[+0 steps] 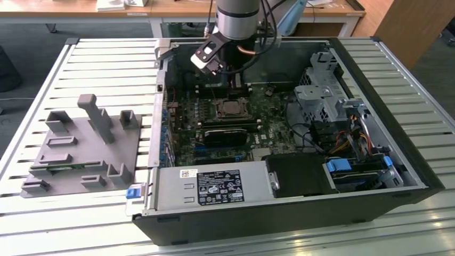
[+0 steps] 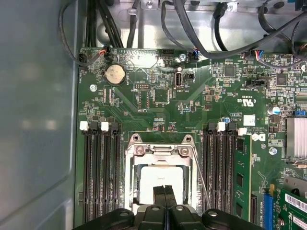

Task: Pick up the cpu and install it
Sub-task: 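Install the first cpu locking lever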

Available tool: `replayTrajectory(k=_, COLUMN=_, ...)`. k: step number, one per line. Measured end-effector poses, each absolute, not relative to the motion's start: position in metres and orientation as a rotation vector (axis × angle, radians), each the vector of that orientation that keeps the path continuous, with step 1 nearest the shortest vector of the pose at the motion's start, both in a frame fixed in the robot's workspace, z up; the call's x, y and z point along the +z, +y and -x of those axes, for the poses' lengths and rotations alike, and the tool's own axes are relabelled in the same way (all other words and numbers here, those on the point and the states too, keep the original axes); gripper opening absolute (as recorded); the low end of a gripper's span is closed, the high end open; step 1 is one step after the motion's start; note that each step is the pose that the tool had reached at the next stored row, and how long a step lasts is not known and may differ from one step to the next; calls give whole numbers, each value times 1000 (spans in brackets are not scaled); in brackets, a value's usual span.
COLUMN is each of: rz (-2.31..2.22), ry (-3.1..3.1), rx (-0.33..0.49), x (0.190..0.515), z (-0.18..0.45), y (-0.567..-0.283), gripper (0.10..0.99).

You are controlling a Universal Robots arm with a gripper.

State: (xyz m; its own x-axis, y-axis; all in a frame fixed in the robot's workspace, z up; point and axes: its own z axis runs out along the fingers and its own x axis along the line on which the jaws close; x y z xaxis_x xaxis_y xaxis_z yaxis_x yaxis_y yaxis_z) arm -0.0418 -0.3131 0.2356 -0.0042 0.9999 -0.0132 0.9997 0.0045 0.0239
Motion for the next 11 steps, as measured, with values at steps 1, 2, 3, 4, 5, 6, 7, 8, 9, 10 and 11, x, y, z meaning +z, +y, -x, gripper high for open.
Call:
replayTrajectory(k=1, rz=-2198, ry=2208, rx=12, x=236, z=42, y=-313, gripper=106)
replayTrajectory(k=2, rz=-2198, ry=2207, rx=12, x=236, z=42, y=-313, gripper=106)
replayTrajectory(k=3, rz=-2198, ry=2207, rx=12, x=236, z=42, y=-313, gripper=106)
replayTrajectory(k=4, rz=-2199, ry=2207, rx=12, x=237, z=42, y=-313, gripper=106)
replayTrajectory(k=5, rz=-2199, ry=2207, rx=12, x=238, z=42, y=-313, gripper=106)
replayTrajectory(k=6, rz=-2199, ry=2206, rx=12, x=239, z=42, y=-313, gripper=106)
replayTrajectory(k=7, rz=-2200, ry=2206, rx=12, x=240, z=42, y=-313, gripper=106)
replayTrajectory(k=8, rz=-2200, ry=2206, rx=12, x=242, z=42, y=-313, gripper=106)
replayTrajectory(k=9, rz=-2200, ry=2206, rx=12, x=244, z=42, y=-313, gripper=106)
replayTrajectory(k=10, rz=-2200, ry=2205, rx=12, x=247, z=42, y=-313, gripper=106)
replayTrajectory(k=11, rz=-2200, ry=2205, rx=12, x=249, z=42, y=-313, gripper=106)
